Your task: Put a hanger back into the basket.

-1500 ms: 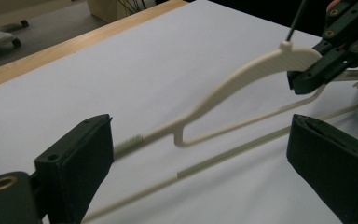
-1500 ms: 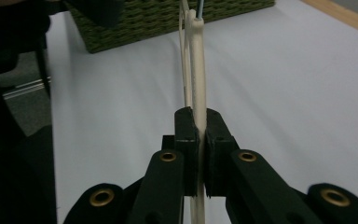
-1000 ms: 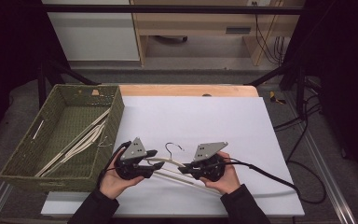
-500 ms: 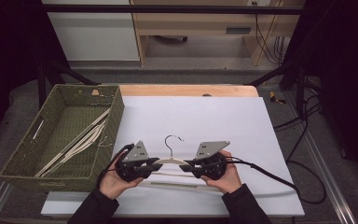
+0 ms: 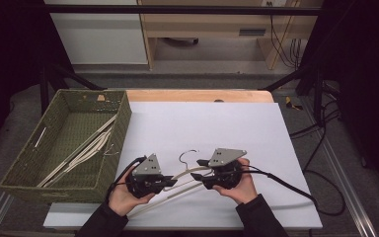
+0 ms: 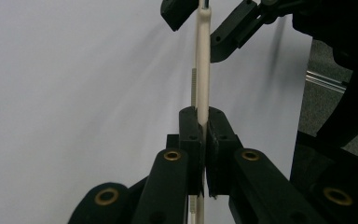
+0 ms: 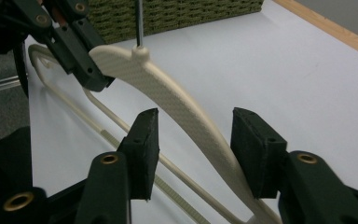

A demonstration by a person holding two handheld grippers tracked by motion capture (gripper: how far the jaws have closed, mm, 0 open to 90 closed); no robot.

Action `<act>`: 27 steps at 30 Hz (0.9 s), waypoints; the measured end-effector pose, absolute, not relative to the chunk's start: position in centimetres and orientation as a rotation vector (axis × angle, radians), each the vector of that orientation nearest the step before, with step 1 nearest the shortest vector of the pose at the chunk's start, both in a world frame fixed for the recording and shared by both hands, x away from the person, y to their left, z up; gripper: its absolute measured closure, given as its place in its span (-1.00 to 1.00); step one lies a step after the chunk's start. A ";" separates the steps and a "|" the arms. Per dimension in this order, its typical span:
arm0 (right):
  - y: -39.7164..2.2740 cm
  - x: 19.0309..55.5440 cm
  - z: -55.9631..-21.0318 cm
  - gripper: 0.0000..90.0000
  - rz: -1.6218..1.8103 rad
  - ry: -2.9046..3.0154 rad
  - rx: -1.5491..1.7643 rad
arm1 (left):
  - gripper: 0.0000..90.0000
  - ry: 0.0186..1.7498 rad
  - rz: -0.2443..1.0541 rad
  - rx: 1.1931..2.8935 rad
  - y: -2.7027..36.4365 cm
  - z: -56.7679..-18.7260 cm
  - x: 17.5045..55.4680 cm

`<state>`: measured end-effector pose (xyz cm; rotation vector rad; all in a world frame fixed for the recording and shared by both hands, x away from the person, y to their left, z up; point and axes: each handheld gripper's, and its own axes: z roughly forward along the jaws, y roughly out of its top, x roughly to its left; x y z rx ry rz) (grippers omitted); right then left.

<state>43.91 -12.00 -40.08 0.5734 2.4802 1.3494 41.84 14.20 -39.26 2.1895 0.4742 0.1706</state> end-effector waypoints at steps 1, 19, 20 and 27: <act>-12.1 43.9 -40.0 0.09 1.364 2.477 0.579 | 0.93 0.480 0.170 2.187 14.2 -39.2 41.8; -16.7 44.5 -38.6 -0.58 1.504 2.250 0.810 | 0.93 0.642 0.304 2.079 16.7 -37.8 41.9; -17.0 44.5 -38.6 -0.58 1.512 2.233 0.825 | 0.93 0.646 0.310 2.071 16.8 -37.6 41.8; -19.3 45.2 -39.1 -0.66 1.492 2.172 0.933 | 0.93 0.672 0.320 2.033 17.6 -36.9 41.7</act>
